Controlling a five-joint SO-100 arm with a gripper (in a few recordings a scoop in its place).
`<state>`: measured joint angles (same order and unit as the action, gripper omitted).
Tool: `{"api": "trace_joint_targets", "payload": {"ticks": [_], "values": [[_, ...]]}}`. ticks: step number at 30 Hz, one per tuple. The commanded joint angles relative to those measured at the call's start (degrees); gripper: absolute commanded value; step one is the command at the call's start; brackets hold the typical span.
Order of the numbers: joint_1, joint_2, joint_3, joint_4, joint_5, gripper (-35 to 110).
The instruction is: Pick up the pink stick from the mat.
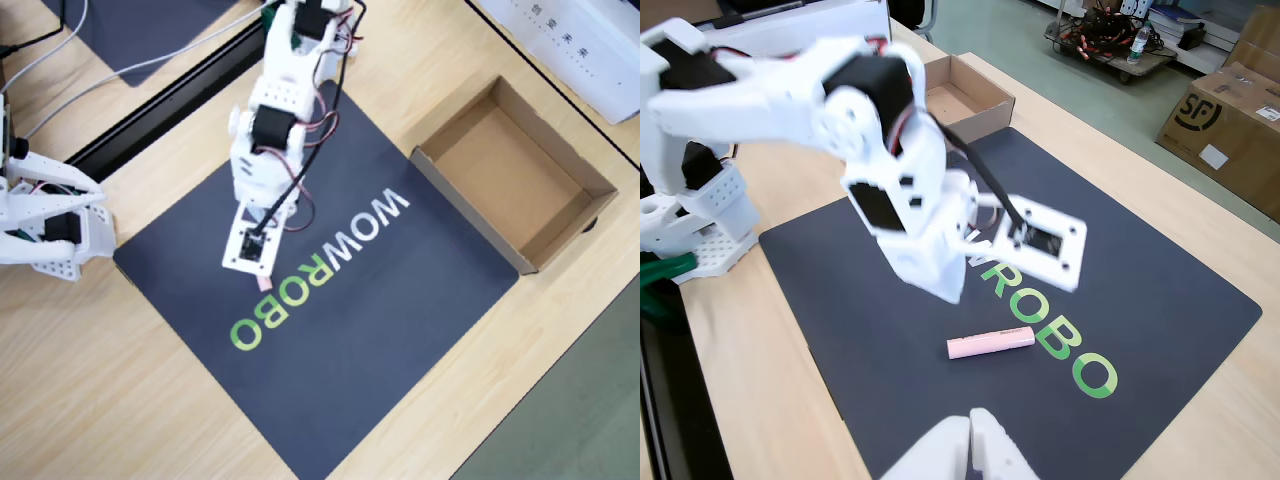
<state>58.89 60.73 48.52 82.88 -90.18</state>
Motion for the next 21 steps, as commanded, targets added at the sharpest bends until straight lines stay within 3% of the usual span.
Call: {"api": "trace_joint_targets", "payload": {"ticks": [1,7,21], "values": [[1.14,-0.18,-3.34,-1.05,-0.70,6],[1.49,-3.60,-3.34,-4.83,-0.70,25],[2.81,-14.85,-3.43,-21.53,-0.26,25]]}}
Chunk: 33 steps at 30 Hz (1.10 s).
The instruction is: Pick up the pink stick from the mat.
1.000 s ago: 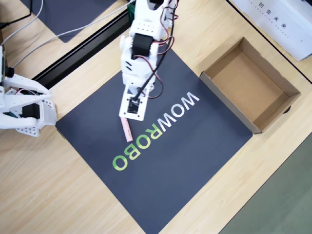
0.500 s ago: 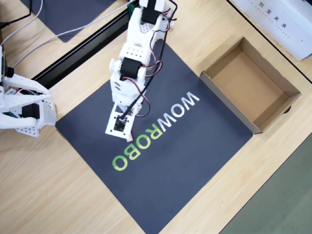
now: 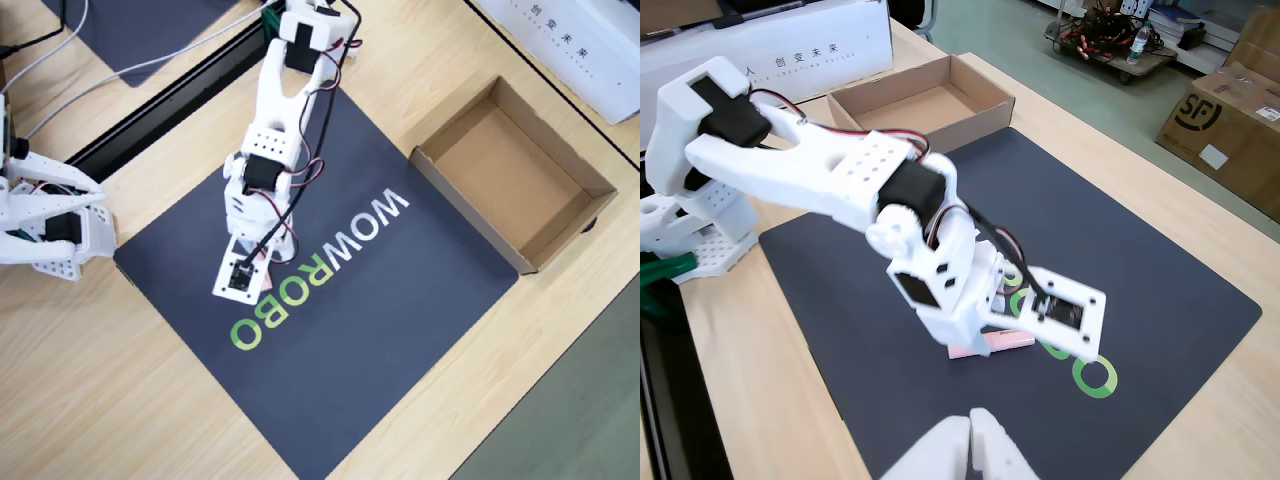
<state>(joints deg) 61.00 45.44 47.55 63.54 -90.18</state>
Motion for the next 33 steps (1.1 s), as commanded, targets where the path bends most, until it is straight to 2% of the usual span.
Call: {"api": "trace_joint_targets", "payload": {"ticks": [1,6,13,16,28,33], "values": [[0.70,-0.26,-2.46,-2.99,-0.26,25],[0.79,-2.90,-2.72,-5.80,-0.53,25],[0.70,-5.71,-2.72,-7.12,-0.53,7],[0.70,-5.98,-2.72,-7.12,-0.53,4],[0.44,-4.75,-2.72,-6.50,0.35,3],[-0.44,-0.18,-2.72,-3.08,1.05,3]]}}
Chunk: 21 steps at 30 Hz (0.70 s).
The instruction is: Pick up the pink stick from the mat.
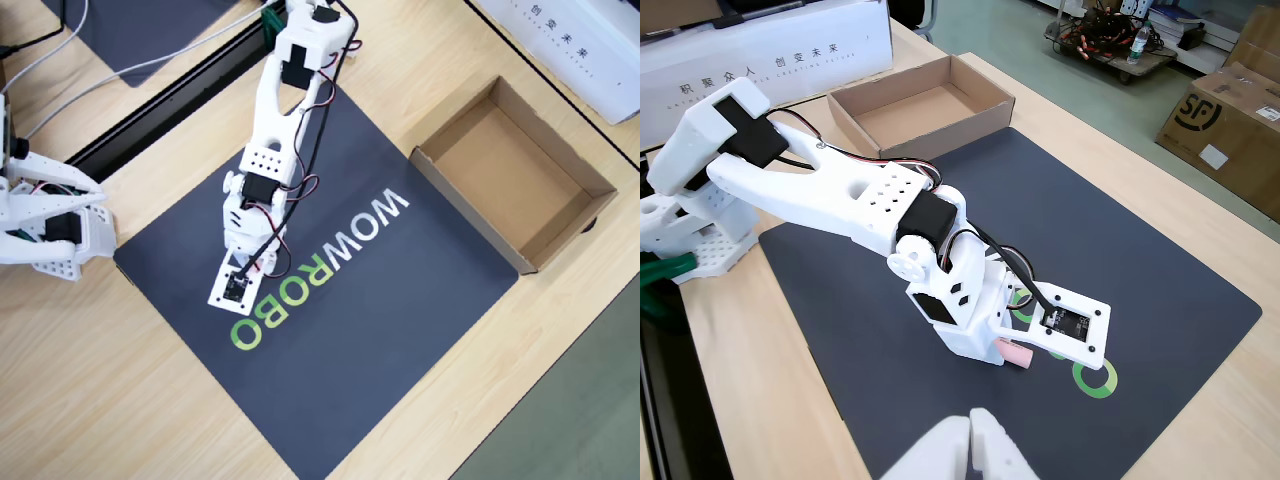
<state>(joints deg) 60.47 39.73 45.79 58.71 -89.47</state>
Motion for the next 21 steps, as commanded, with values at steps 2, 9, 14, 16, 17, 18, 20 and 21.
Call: {"api": "trace_joint_targets", "payload": {"ticks": [2,9,14,16,17,18,20,21], "values": [[-0.53,8.35,-0.97,4.39,0.62,3],[-3.34,18.72,-0.97,15.21,0.62,3],[-6.15,25.22,-0.88,21.18,1.05,3],[-7.56,27.60,-0.79,23.64,1.14,3],[-8.26,28.74,-0.79,24.79,1.41,3],[-9.14,29.79,-0.79,25.93,1.67,3],[-10.99,31.82,-0.79,28.04,2.46,3],[-12.04,32.78,-0.70,29.18,2.90,3]]}}
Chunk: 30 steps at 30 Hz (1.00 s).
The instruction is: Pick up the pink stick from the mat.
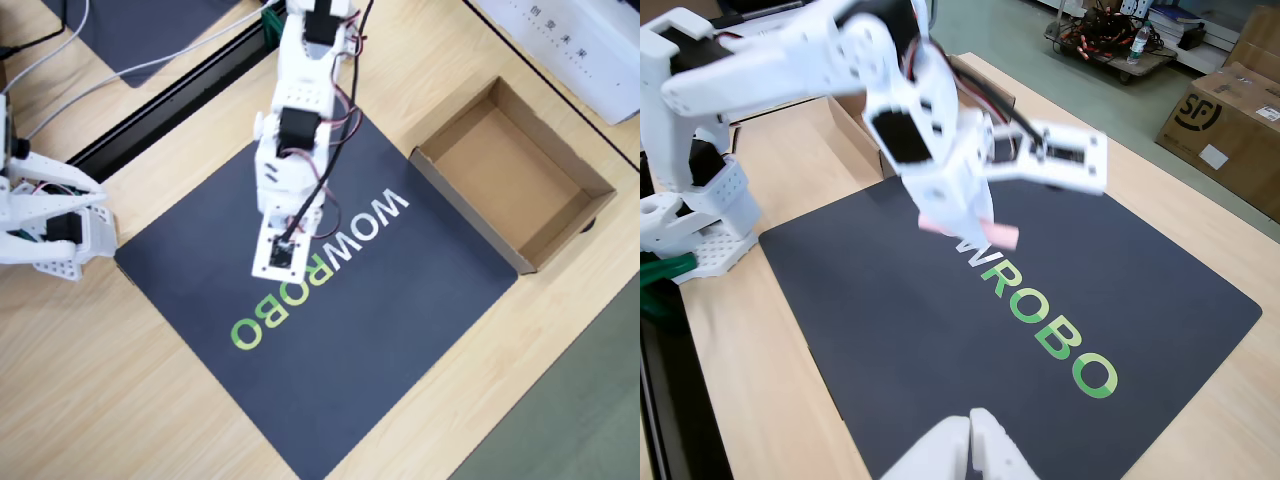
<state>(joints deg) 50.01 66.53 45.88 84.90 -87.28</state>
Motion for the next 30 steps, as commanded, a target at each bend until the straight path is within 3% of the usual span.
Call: {"api": "trace_joint_targets", "payload": {"ticks": [1,15,30], "values": [[-2.72,6.94,-0.79,4.22,1.14,3],[-23.99,10.37,-0.79,10.63,12.30,3],[-46.14,2.11,-0.97,3.25,18.02,3]]}}
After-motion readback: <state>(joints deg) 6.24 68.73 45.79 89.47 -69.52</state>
